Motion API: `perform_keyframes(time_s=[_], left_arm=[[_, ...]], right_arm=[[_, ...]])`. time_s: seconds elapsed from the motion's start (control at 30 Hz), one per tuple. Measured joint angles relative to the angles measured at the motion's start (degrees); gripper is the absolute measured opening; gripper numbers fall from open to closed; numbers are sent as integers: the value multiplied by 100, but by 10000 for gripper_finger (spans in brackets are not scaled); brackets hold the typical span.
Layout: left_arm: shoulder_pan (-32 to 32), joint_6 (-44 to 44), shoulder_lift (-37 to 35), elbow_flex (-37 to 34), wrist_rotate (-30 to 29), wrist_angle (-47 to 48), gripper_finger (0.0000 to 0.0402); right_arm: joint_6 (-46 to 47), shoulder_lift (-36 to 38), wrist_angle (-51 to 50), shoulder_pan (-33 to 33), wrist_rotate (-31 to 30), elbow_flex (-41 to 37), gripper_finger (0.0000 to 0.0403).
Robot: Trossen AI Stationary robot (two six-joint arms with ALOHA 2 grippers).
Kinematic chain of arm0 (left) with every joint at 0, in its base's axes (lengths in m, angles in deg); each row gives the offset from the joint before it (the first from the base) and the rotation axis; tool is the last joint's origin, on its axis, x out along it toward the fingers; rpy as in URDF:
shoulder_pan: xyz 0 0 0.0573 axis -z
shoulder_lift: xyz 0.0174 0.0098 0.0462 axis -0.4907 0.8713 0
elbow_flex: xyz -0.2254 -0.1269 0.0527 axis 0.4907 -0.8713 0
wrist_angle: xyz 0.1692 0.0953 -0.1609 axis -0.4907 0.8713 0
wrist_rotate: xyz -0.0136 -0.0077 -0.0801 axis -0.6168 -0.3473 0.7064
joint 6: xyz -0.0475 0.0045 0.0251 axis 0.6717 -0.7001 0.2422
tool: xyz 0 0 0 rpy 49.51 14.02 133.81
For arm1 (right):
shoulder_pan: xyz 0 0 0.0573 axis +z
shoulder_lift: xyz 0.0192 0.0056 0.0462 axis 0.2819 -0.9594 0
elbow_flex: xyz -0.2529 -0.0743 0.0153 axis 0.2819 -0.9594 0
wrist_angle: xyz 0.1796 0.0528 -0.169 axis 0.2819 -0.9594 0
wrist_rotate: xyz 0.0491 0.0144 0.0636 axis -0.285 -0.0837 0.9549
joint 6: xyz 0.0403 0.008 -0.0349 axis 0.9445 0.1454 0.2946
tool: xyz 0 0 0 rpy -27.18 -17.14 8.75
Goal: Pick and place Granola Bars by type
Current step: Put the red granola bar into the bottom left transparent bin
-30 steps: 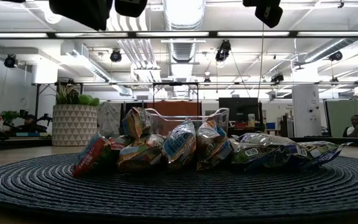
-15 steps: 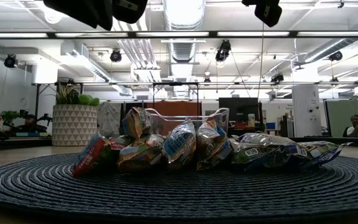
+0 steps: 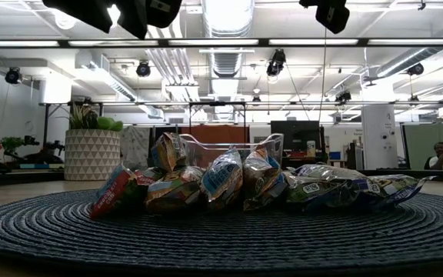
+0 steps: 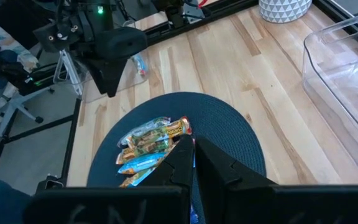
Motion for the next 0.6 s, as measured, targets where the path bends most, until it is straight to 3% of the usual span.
perform_keyframes(time_s=[0.6], left_arm=[[146, -1377, 0, -637, 13, -338, 131]], right_arm=[[5, 0, 0, 0, 0, 0, 8]])
